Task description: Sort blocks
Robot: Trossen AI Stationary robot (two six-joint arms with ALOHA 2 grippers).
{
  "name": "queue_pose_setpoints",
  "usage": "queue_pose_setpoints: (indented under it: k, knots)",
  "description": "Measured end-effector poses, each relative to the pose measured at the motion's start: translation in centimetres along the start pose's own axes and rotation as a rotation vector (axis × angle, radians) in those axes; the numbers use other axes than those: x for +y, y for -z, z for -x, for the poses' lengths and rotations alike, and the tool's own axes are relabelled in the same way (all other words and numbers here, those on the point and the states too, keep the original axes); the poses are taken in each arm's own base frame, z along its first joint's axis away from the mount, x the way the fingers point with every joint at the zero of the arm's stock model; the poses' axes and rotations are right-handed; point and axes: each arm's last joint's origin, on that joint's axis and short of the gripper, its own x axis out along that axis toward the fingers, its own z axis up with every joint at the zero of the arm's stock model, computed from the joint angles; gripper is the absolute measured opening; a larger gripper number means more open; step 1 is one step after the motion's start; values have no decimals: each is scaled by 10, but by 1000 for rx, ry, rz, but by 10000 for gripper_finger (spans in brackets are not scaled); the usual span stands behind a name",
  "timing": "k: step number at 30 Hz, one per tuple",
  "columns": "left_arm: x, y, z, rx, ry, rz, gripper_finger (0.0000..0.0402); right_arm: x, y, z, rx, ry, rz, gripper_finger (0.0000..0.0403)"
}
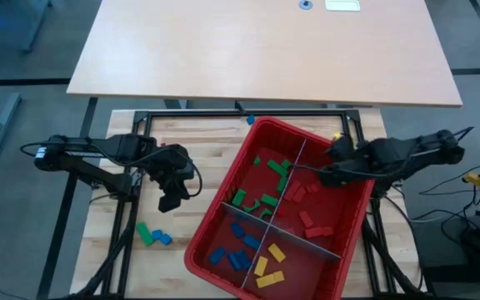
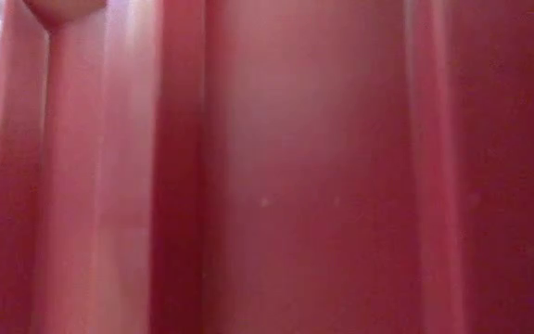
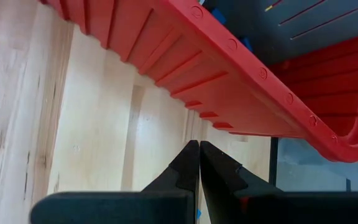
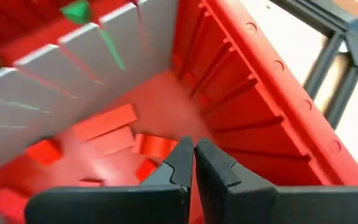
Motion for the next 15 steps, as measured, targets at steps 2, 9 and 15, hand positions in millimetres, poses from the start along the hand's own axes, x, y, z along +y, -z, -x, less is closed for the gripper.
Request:
queue_pose_setpoints:
  k: [2, 9, 15]
  knots:
    - [0, 0, 0, 0, 0, 0, 0, 4, -5, -9, 29, 45, 16, 0]
    - [0, 1, 2, -5, 2, 3, 0, 1, -23, -32, 88, 159, -1, 0]
    - [-1, 2, 5, -13, 5, 0, 0, -17, -40, -41, 105, 219, -67, 0]
